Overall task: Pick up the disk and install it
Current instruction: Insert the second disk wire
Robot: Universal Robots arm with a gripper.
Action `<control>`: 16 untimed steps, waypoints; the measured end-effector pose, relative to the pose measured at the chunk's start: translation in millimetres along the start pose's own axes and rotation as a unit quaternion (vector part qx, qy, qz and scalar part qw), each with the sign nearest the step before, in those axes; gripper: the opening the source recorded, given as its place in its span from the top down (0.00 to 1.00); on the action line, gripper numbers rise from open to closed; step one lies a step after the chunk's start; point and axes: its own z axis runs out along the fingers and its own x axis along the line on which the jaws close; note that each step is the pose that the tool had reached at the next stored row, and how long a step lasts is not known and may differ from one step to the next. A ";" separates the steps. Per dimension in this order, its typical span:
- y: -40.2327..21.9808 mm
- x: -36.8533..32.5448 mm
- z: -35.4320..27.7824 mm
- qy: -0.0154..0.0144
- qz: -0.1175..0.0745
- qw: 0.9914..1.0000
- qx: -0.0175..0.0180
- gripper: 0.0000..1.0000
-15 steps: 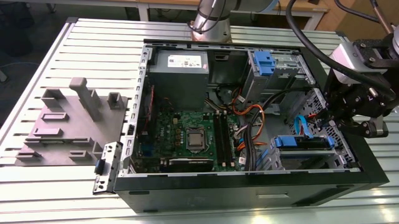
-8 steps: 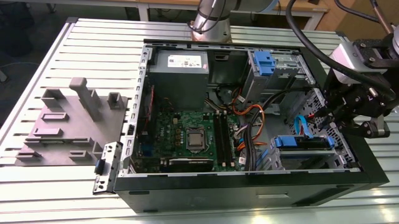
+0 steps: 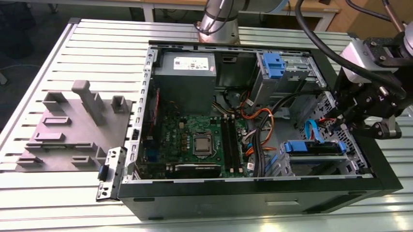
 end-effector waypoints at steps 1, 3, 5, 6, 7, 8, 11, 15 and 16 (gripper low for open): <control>-0.9 -0.2 0.1 0.000 0.000 1.000 0.000 0.69; -3.5 -0.5 0.2 0.000 0.000 1.000 0.000 0.69; -6.1 -0.7 0.5 0.000 0.000 1.000 0.000 0.69; -7.6 -0.8 0.7 0.000 0.000 1.000 0.000 0.69; -9.0 -0.9 0.8 0.000 0.000 1.000 0.000 0.69; -10.2 -1.0 0.9 0.000 0.000 1.000 0.000 0.69; -11.8 -1.5 1.3 0.000 0.000 1.000 0.000 0.69; -12.0 -3.6 2.4 0.000 0.000 1.000 0.000 0.69; -12.1 -5.0 2.6 0.000 0.000 1.000 0.000 0.69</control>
